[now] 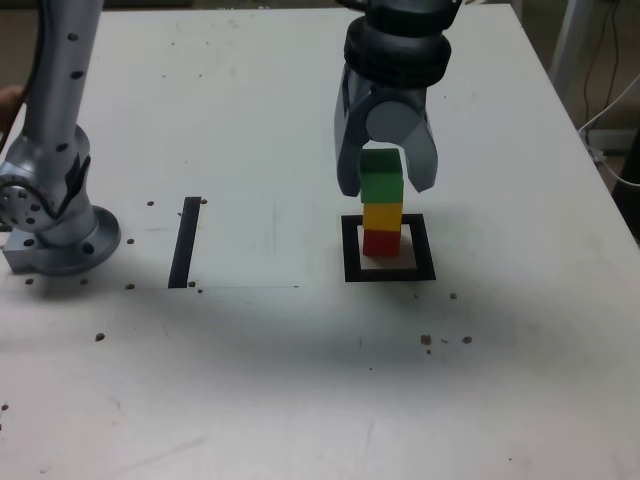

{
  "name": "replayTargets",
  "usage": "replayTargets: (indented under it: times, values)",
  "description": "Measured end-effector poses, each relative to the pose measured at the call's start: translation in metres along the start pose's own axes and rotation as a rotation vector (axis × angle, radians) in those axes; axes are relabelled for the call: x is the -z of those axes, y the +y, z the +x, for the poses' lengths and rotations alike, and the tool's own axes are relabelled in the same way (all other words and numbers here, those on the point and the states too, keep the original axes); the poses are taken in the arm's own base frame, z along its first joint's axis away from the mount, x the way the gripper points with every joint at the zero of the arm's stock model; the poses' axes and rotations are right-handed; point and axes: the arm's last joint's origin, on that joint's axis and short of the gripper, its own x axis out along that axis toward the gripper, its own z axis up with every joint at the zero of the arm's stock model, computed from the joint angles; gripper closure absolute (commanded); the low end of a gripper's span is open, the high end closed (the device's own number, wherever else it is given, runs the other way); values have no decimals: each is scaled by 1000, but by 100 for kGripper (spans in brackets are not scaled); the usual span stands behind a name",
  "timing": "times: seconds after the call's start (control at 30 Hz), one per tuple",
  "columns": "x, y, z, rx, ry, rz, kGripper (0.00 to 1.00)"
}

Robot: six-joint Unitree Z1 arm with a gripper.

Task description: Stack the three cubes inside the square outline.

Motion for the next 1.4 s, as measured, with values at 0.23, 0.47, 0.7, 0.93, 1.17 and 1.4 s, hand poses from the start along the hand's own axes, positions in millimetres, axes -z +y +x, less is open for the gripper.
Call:
replayTargets:
  times: [0.23,0.47,0.7,0.93,1.17,1.4]
  values:
    - [-1,1,0,-12,-13,8,6]
    - [5,1,-5,-17,-24,7,1]
    - [13,3,-15,-22,-57,21,1]
    - [19,3,-22,-19,-80,34,1]
    - [27,4,-25,-13,-86,43,1]
    - [52,6,-34,-9,-109,60,1]
